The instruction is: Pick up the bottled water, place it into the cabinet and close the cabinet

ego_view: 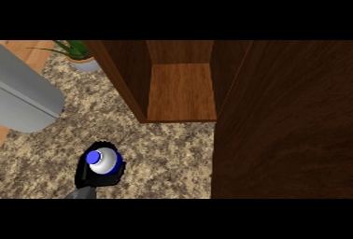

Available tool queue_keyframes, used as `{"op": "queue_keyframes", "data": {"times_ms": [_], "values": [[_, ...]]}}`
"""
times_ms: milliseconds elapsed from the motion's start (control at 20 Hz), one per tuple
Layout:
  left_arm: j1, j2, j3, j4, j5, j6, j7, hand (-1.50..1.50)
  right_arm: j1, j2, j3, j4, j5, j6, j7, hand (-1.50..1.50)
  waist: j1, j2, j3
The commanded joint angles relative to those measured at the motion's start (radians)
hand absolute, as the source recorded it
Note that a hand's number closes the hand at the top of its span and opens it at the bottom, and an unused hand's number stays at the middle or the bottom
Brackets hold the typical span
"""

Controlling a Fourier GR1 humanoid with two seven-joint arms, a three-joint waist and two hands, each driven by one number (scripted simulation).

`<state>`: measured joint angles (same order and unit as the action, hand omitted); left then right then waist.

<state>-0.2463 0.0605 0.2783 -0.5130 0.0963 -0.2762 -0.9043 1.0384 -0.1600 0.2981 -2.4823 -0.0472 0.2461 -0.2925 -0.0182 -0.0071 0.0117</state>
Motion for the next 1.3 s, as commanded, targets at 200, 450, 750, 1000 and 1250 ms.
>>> {"op": "queue_keyframes", "data": {"times_ms": [200,450,750,1000,1250], "values": [[-0.061,-0.059,-0.179,-0.069,0.192,-0.004,0.098,1.50,-0.013,-0.005,-0.033,-0.044,-0.077,-0.002,0.044,-1.50,0.011,0.002,-0.011],[-0.089,-0.060,-0.346,-0.179,0.321,0.140,0.188,1.50,0.067,-0.004,0.033,-0.109,-0.023,-0.005,0.048,-1.50,-0.001,-0.001,-0.012],[-0.163,-0.060,-0.490,-0.379,0.341,0.403,0.326,1.50,-0.034,0.004,-0.023,-0.045,-0.071,-0.017,0.063,-1.50,0.010,0.002,-0.011],[-0.182,-0.060,-0.628,-0.491,0.367,0.569,0.400,1.50,-0.002,0.007,-0.030,-0.048,-0.081,-0.005,0.038,-1.50,-0.002,0.002,-0.011],[-0.326,-0.061,-0.701,-0.488,0.422,0.747,0.471,1.50,0.010,0.015,0.024,-0.142,-0.039,-0.038,0.101,-1.50,-0.009,0.006,-0.012]]}}
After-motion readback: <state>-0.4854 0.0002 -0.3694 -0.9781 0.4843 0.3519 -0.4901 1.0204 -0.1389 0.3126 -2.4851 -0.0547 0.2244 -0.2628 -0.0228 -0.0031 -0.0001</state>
